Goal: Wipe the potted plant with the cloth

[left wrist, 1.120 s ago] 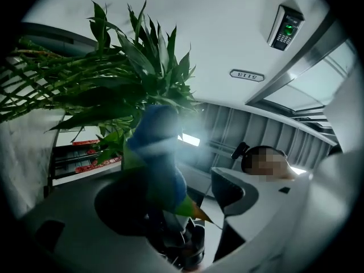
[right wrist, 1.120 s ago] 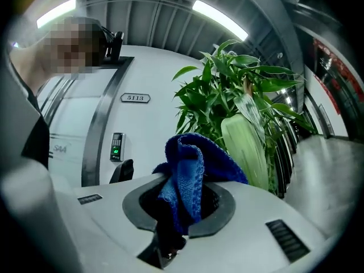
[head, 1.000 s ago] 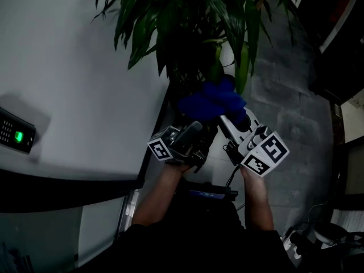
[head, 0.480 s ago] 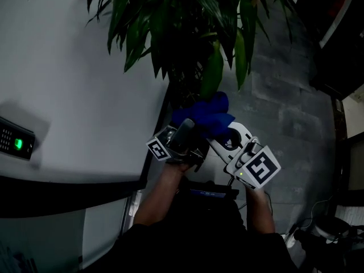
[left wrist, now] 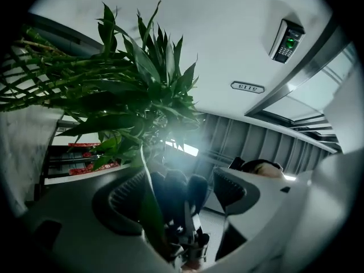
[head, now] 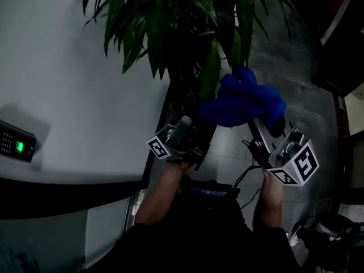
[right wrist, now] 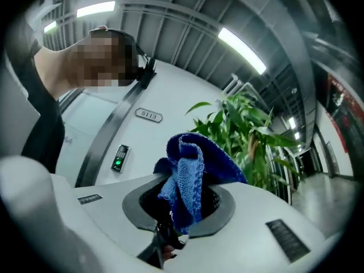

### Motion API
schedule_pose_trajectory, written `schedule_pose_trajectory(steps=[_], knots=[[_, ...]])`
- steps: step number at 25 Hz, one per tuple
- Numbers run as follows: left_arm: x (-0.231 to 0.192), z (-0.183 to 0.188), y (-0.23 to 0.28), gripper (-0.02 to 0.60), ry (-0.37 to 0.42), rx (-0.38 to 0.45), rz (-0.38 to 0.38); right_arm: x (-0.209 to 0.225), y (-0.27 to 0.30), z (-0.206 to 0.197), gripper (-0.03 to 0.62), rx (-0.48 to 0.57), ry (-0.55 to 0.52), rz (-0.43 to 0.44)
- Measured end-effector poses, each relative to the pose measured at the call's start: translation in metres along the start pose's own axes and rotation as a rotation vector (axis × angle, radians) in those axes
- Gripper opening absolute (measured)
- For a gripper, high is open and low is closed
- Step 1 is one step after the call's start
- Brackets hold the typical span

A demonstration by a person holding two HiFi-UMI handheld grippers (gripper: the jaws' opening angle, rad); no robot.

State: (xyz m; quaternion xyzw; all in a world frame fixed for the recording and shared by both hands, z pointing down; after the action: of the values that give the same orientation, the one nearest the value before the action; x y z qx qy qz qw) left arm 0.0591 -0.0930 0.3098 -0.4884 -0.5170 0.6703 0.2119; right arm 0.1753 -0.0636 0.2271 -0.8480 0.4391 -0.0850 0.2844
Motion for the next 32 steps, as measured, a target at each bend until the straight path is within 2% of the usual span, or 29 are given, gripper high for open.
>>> schedule_pose_trajectory(steps=[2,3,7,9,15,25,32], knots=[[0.000,-0.002,0.001,0.373,-0.001,-0.002,0.000,0.015,0.008,0.001,0.078,0.001,-0.038,-0.038],[0.000,-0.003,0.001,0.373,-0.001,-0.003,-0.001,0.016,0.012,-0.010,0.078,-0.039,-0.057,-0.030],[-0.001,-0.006,0.001,0.373,0.016,-0.006,0.014,-0.012,0.013,-0.086,0.078,-0.339,-0.127,0.124],[-0.003,-0.007,0.001,0.377,0.029,-0.008,0.026,-0.029,0.008,-0.105,0.078,-0.413,-0.146,0.179],[-0.006,-0.009,0.003,0.385,0.040,0.007,0.044,-0.056,-0.010,-0.122,0.078,-0.481,-0.163,0.275],[-0.011,-0.023,-0.001,0.385,0.037,0.018,0.053,-0.063,-0.052,-0.125,0.078,-0.536,-0.077,0.283],[-0.014,-0.034,-0.003,0.385,0.093,0.013,0.067,-0.074,-0.092,-0.124,0.078,-0.601,-0.082,0.363]])
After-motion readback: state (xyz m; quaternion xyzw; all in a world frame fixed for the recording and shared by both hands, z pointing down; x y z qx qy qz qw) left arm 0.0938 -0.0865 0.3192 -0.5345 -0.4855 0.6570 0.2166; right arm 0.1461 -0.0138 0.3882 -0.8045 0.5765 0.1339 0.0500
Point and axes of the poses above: the fingertips, and each gripper's own axes: y forward along the fingers, x to its right, z out of its top, the point moved 1 cm from there along -y, backward along the fingers, and after that the axes turned 12 degrees about x, right-handed, at the moved point
